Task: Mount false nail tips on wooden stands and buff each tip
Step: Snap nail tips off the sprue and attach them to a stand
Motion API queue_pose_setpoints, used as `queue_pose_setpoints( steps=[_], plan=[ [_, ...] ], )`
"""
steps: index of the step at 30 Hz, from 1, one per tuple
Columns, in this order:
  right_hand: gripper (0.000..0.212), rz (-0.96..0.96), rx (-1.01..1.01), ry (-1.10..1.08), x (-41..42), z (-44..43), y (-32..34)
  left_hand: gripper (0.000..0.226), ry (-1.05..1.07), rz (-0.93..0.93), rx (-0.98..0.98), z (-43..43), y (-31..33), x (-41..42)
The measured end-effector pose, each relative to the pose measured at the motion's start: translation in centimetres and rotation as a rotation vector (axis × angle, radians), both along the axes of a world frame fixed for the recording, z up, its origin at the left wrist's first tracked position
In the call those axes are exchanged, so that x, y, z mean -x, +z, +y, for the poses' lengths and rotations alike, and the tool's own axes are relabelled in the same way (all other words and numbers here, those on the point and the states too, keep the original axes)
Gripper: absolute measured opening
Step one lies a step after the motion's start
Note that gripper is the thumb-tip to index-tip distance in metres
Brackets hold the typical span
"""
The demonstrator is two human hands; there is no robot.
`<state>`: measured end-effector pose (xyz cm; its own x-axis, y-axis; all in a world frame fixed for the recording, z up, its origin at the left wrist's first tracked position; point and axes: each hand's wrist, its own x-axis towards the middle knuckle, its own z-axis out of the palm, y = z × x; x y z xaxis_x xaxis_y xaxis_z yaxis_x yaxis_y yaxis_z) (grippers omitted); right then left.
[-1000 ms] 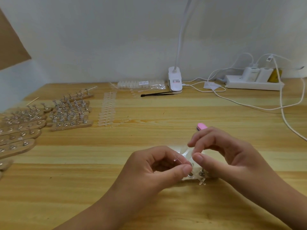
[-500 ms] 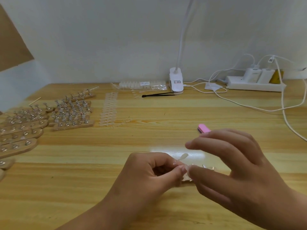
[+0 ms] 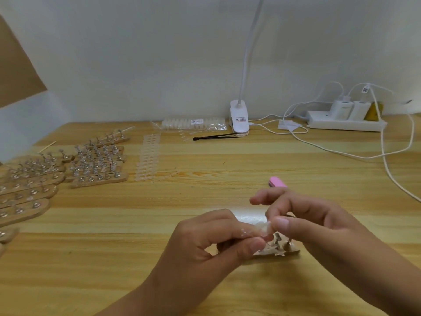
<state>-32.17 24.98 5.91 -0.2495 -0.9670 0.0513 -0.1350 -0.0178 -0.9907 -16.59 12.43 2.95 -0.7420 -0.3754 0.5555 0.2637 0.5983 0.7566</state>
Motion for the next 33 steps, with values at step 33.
queue_pose_setpoints(
  steps=[33],
  plan=[
    [0.008, 0.629, 0.283, -0.292, 1.1, -0.4, -1.3, 0.02, -0.313, -0.126, -0.63, -0.7, 0.6, 0.0]
  ],
)
